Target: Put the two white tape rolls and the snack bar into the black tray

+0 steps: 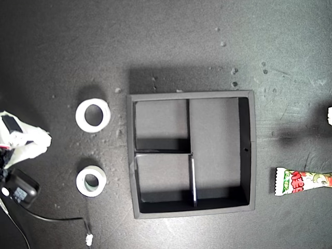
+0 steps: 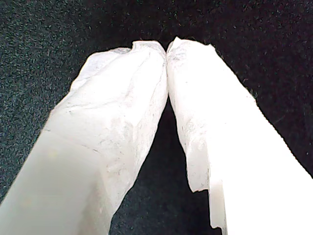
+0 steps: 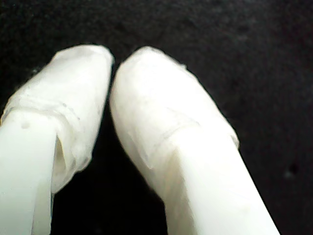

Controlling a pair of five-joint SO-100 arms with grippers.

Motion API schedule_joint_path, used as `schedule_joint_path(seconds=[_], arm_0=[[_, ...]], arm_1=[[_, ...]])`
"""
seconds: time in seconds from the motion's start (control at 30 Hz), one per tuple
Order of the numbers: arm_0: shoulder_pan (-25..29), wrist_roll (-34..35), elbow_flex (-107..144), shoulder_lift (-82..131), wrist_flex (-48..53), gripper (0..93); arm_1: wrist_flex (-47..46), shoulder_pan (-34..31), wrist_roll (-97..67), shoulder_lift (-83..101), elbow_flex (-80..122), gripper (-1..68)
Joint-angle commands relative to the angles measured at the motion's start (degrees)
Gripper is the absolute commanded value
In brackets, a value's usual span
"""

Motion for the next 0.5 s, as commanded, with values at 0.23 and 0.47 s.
schedule_joint_path(seconds=[0.23,0.47], arm_0=[[0.9,-4.7,3.3,2.7,2.3,0.2],[2.1,-5.4,3.3,2.7,1.8,0.2]], arm_1=[[0.4,2.9,-10.1,0.1,0.6,0.0],[0.4,4.4,-10.5,0.1,0.6,0.0]])
